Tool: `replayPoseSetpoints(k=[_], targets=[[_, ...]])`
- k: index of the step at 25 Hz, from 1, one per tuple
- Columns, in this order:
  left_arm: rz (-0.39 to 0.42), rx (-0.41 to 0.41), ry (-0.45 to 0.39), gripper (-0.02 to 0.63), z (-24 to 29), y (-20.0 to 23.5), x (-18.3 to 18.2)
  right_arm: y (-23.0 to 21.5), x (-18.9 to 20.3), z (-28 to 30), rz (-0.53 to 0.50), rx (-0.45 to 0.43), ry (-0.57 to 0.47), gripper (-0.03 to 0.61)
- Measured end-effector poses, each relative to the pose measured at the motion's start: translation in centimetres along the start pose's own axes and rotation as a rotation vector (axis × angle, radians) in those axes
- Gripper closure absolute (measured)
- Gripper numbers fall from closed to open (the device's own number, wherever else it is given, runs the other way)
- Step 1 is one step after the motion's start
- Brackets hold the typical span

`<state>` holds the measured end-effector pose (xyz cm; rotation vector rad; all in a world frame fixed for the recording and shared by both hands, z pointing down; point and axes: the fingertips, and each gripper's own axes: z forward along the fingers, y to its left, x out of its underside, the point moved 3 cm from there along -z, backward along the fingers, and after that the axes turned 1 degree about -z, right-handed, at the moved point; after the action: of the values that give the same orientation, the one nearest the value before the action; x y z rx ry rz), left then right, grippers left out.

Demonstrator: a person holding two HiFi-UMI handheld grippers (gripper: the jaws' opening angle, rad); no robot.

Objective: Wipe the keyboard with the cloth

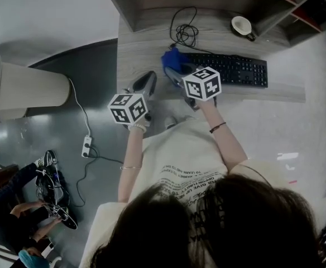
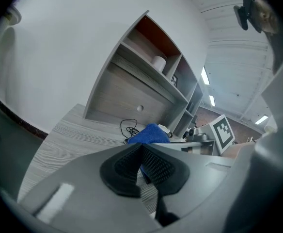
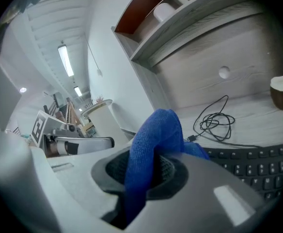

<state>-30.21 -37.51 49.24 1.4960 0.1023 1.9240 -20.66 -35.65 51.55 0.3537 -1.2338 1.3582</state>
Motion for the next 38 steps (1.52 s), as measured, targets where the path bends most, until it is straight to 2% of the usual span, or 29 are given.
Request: replayPoseSetpoints(k=[6,21,25,30,38], targets=[[0.006,-0.037,-0.037,0.617,0.0,-0.3,-0.3,0.2,-1.1,-0.8,0.031,-0.052,-0.047,0.52],[0.044,-0.048,-0.072,0.617,0.3,-2.3,-0.3,0.1,-2.5,-3.4,0.03,-0.139,-0.148,0.52],[0.056,-0.062,-0.092,0.617,0.2,-2.8,-0.5,0.1,-2.8,-4.3,0.018,-0.159,-0.175,0.52],[0.117,-0.098,-0.098,0.617,0.2,-3.6,-0.5,-0.1,-3.1,-5.6,0.0,-0.177,-0.198,0.52],[0.128,-0.111,-0.168,0.617,0.4,-5.5,-0.8,-0.6,-3.8,-8.3,-0.082,-0.174,-0.247,0.52]])
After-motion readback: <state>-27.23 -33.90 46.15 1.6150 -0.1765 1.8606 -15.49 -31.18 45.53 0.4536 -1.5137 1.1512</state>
